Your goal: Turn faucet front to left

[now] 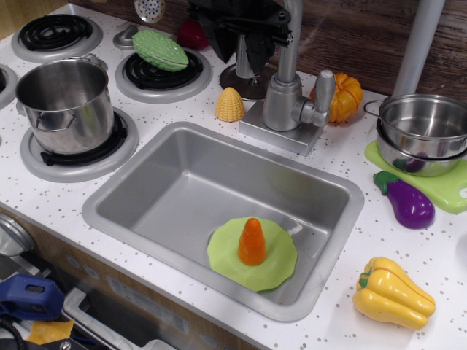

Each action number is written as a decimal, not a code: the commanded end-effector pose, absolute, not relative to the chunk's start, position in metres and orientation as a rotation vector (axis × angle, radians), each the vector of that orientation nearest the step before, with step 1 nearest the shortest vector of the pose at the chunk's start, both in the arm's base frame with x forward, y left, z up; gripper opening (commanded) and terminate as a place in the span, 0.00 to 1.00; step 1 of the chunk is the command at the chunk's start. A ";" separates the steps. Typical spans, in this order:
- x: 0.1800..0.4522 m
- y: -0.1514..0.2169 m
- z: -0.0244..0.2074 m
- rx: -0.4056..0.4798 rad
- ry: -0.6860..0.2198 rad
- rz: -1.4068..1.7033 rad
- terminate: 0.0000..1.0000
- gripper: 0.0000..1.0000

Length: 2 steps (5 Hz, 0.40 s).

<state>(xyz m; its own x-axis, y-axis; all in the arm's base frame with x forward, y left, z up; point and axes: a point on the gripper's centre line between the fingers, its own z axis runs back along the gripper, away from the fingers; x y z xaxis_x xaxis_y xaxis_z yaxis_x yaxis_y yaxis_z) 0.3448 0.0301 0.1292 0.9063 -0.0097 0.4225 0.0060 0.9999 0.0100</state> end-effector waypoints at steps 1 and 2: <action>0.354 0.049 0.140 0.030 -0.506 -0.027 0.00 0.00; 0.357 0.063 0.147 0.033 -0.493 -0.105 0.00 0.00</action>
